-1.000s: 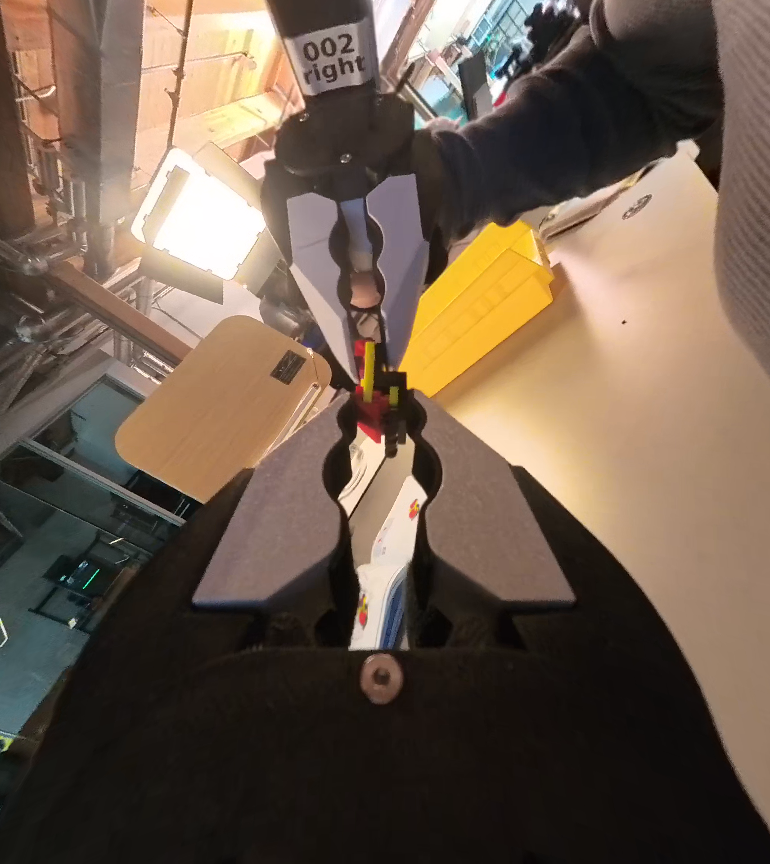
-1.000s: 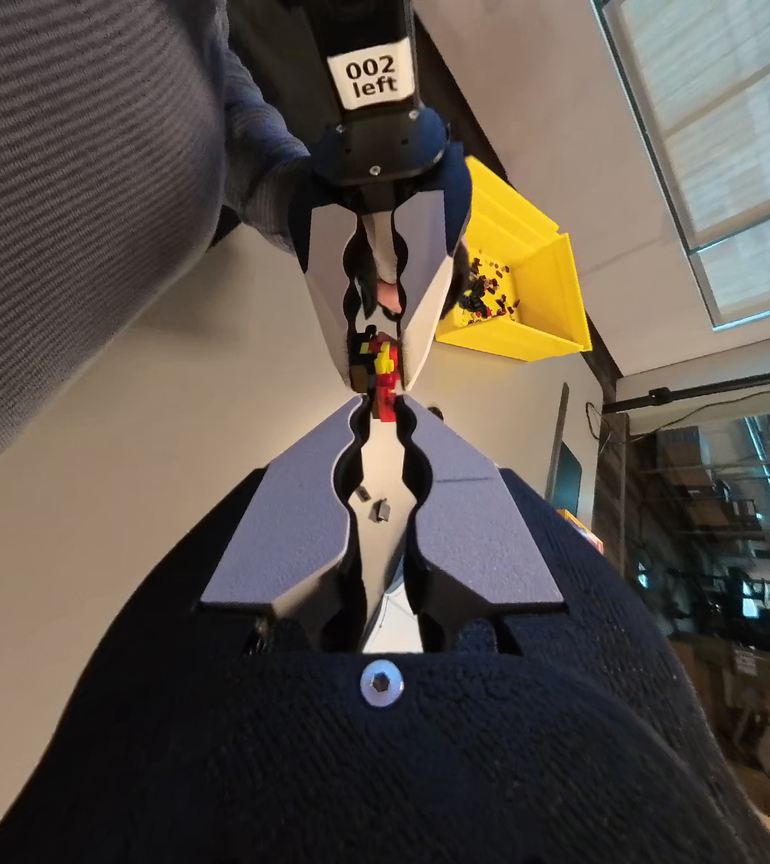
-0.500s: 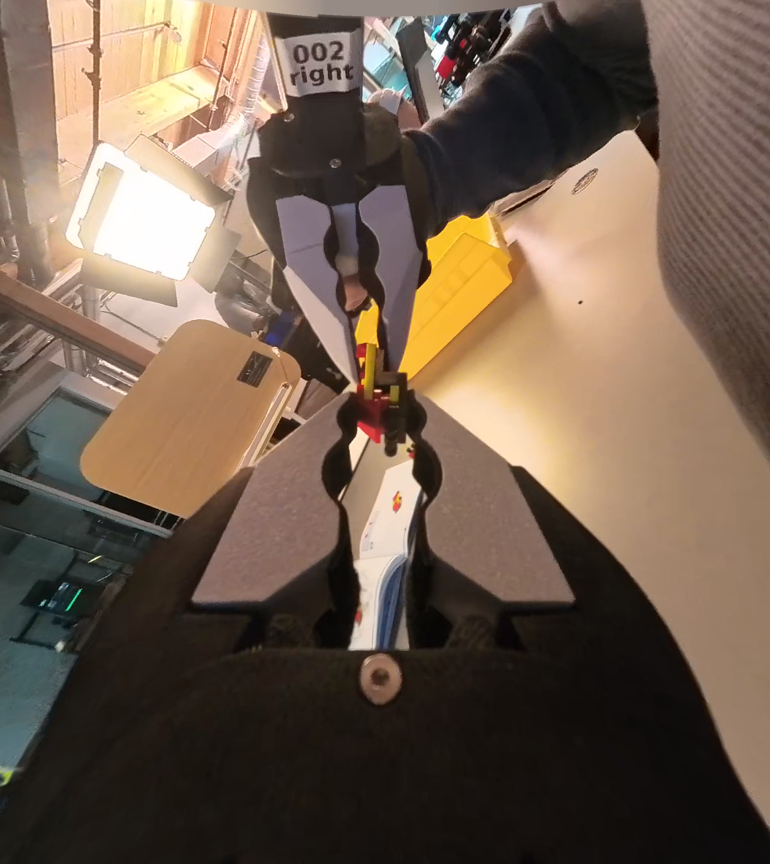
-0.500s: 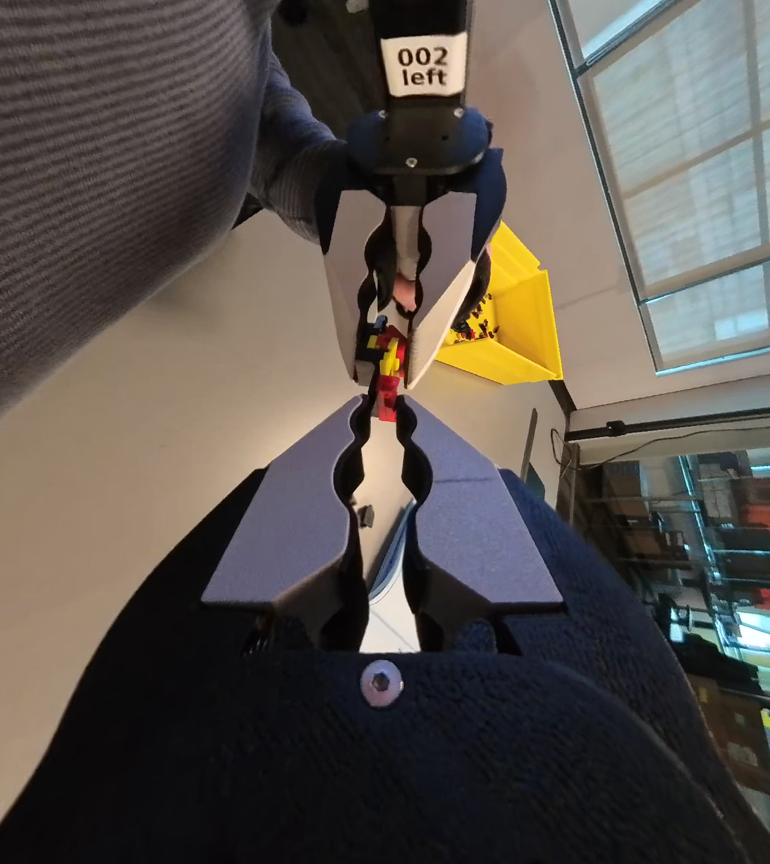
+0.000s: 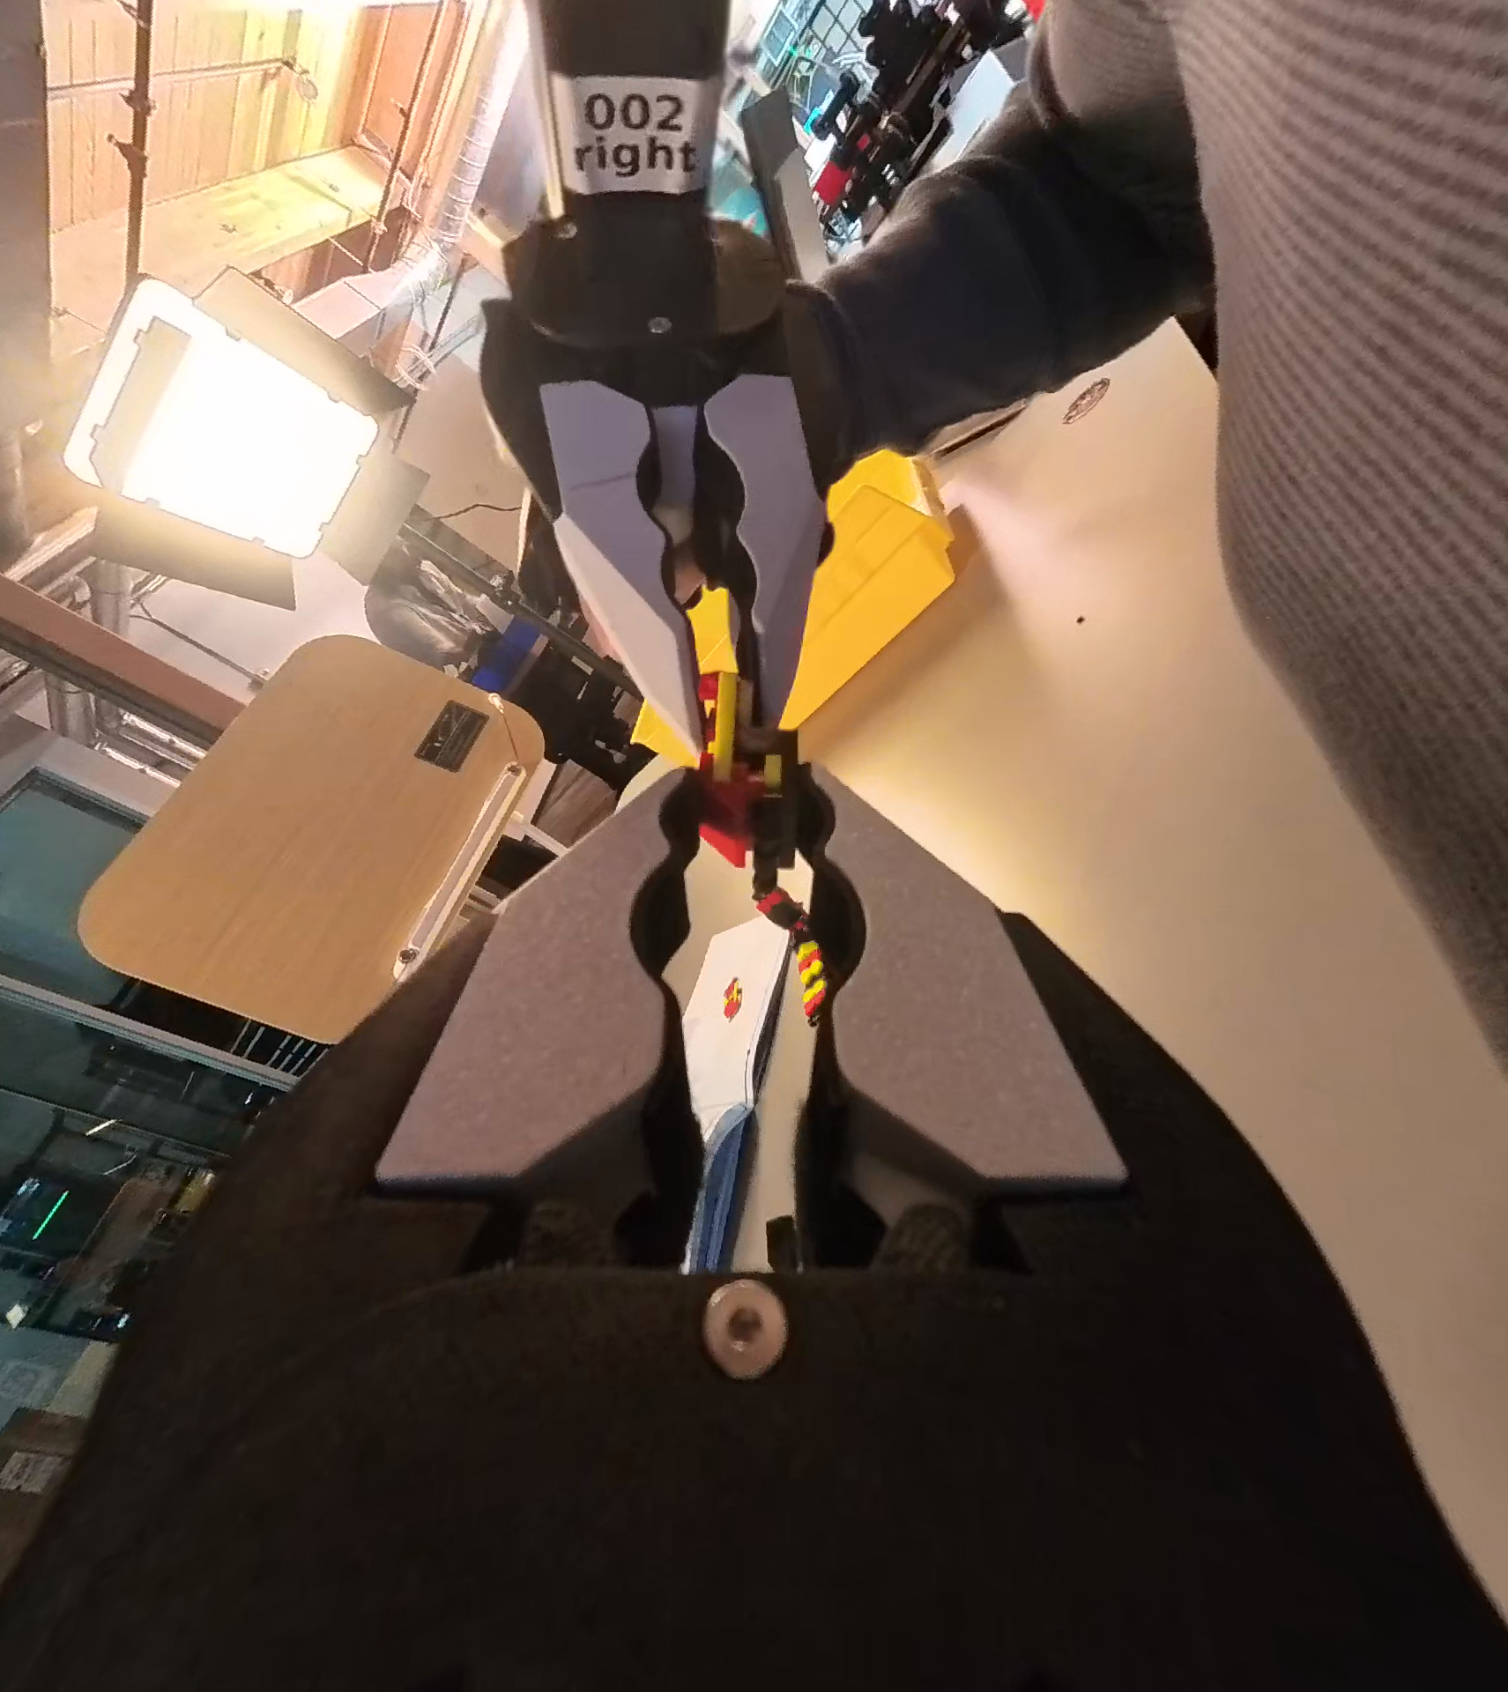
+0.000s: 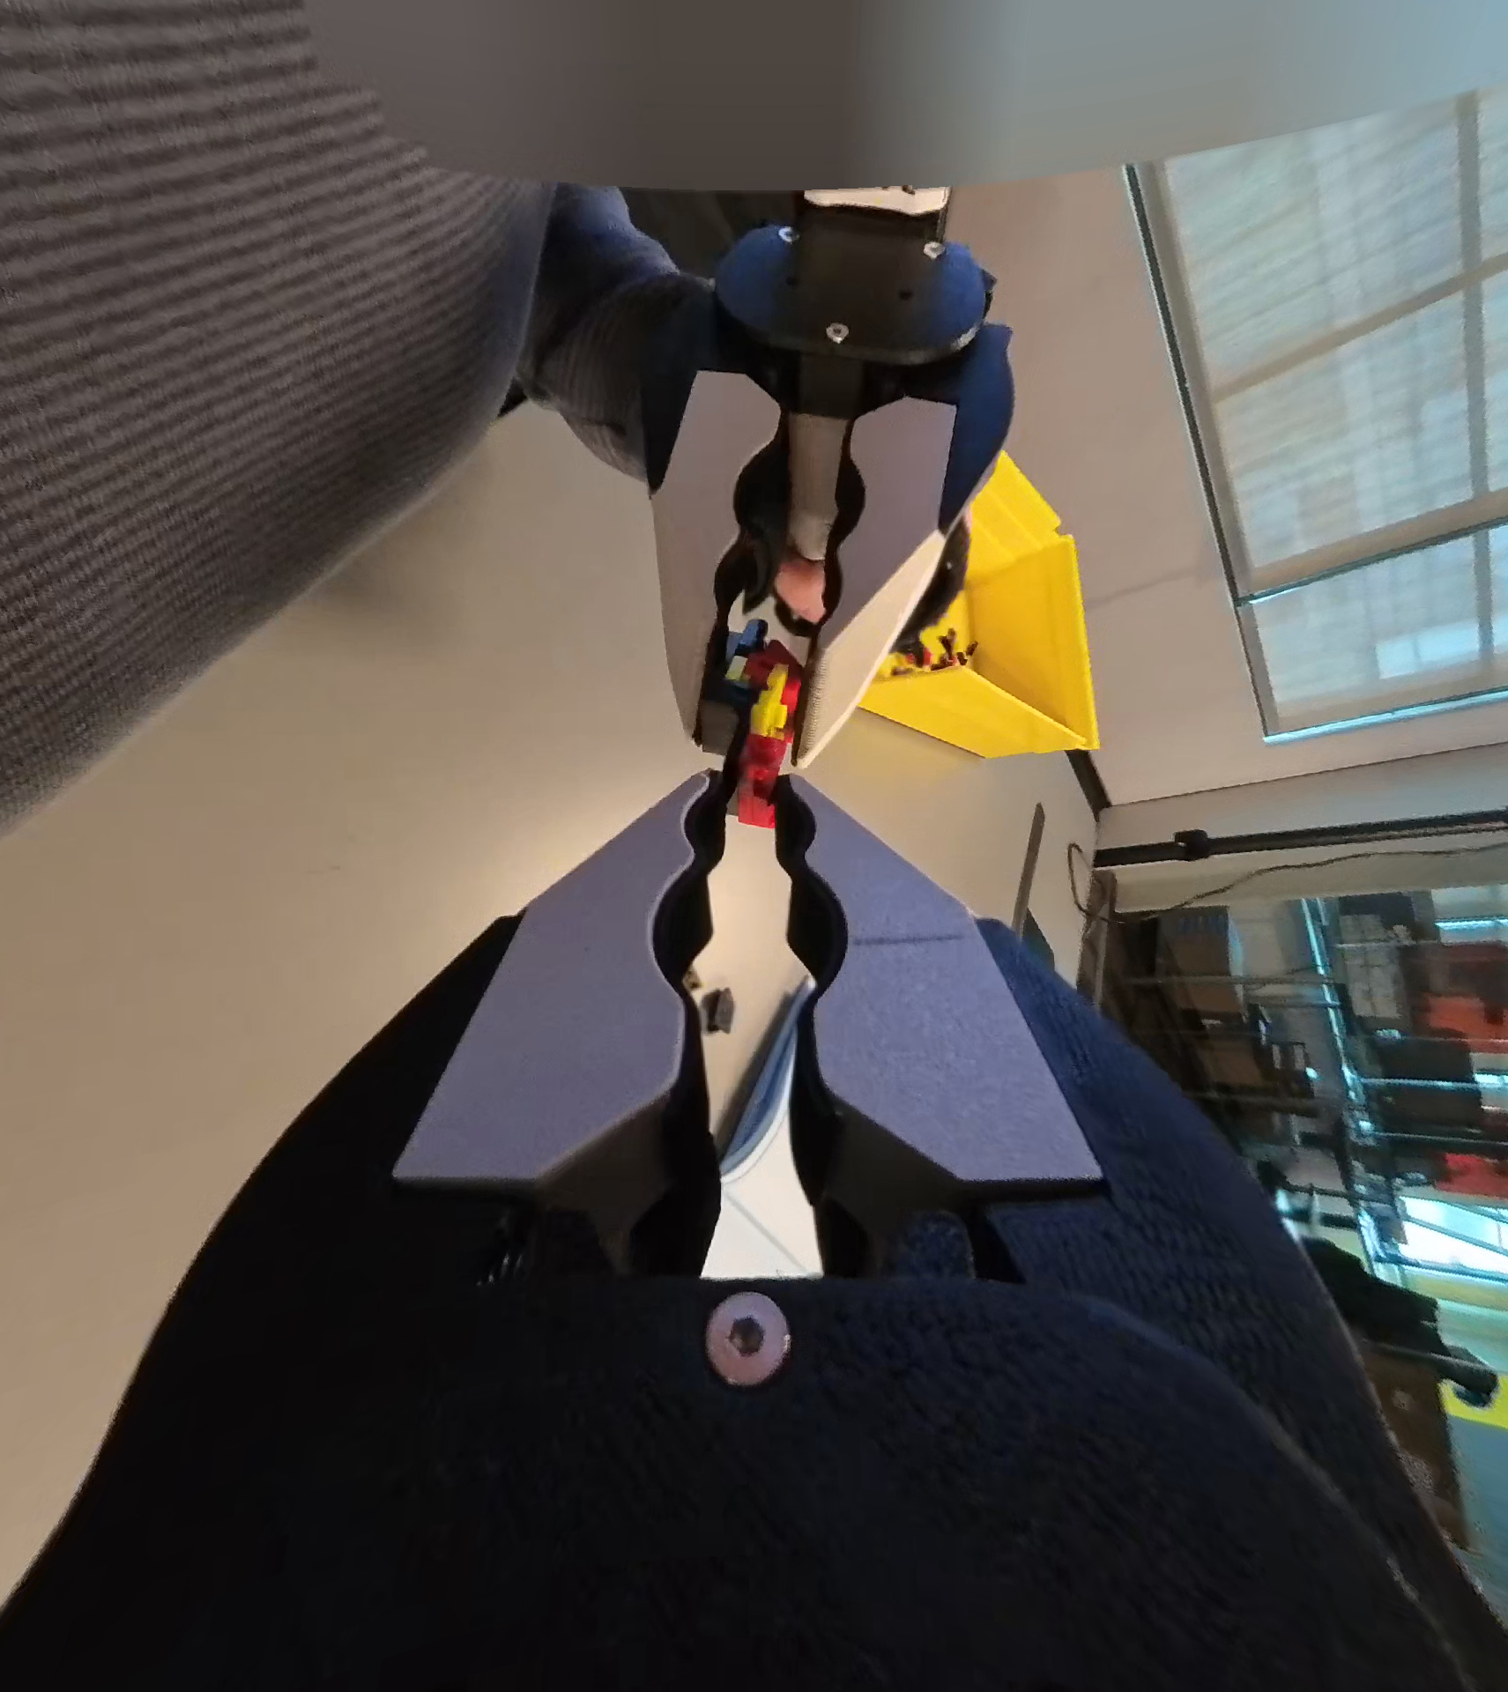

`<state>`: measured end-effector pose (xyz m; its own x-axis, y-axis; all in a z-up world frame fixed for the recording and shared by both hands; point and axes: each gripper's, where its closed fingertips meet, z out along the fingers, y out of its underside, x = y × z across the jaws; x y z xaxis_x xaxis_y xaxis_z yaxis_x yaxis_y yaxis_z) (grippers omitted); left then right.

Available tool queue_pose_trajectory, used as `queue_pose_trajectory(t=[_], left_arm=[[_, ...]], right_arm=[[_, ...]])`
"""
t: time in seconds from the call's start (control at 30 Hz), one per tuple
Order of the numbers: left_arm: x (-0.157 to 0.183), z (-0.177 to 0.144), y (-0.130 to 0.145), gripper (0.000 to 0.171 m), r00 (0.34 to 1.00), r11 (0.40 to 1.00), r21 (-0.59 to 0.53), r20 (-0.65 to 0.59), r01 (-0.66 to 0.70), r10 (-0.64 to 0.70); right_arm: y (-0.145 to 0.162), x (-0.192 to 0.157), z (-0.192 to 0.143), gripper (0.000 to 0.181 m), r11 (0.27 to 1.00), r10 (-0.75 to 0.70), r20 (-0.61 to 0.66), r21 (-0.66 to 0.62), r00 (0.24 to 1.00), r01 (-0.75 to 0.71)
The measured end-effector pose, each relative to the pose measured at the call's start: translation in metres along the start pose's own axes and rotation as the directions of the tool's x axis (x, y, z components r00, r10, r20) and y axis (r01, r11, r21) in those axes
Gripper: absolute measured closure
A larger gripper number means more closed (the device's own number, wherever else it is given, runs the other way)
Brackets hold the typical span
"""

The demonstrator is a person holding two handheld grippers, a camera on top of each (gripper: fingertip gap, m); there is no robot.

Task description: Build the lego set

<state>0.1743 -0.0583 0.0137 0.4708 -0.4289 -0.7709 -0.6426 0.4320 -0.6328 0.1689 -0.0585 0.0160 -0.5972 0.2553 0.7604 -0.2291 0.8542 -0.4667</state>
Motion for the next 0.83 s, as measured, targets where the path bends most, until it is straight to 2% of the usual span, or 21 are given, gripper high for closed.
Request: queue_pose_trajectory(t=[0.17,0.37,0.57,0.67,0.83], left_arm=[[0.001,0.005,0.017,0.152,1.000,1.000,-0.030,0.012,-0.002,0.003],[0.014,0.022,0.072,0.152,0.998,0.992,-0.112,-0.026,-0.051,0.048],[0.023,0.034,0.122,0.152,0.991,0.974,-0.182,-0.028,-0.133,0.130],[0.027,0.038,0.141,0.152,0.987,0.969,-0.189,-0.033,-0.160,0.156],[0.027,0.042,0.156,0.152,0.980,0.965,-0.175,-0.072,-0.195,0.185]], right_arm=[[0.020,-0.002,0.007,0.172,0.997,-0.045,-0.094,-0.060,0.995,0.040],[0.074,-0.017,0.028,0.173,0.998,0.025,-0.270,-0.055,0.963,-0.041],[0.121,-0.025,0.048,0.174,0.998,0.036,-0.414,-0.033,0.910,-0.054],[0.136,-0.030,0.055,0.173,0.998,0.011,-0.415,-0.055,0.910,-0.037],[0.151,-0.032,0.060,0.174,0.998,-0.012,-0.389,-0.068,0.921,-0.016]])
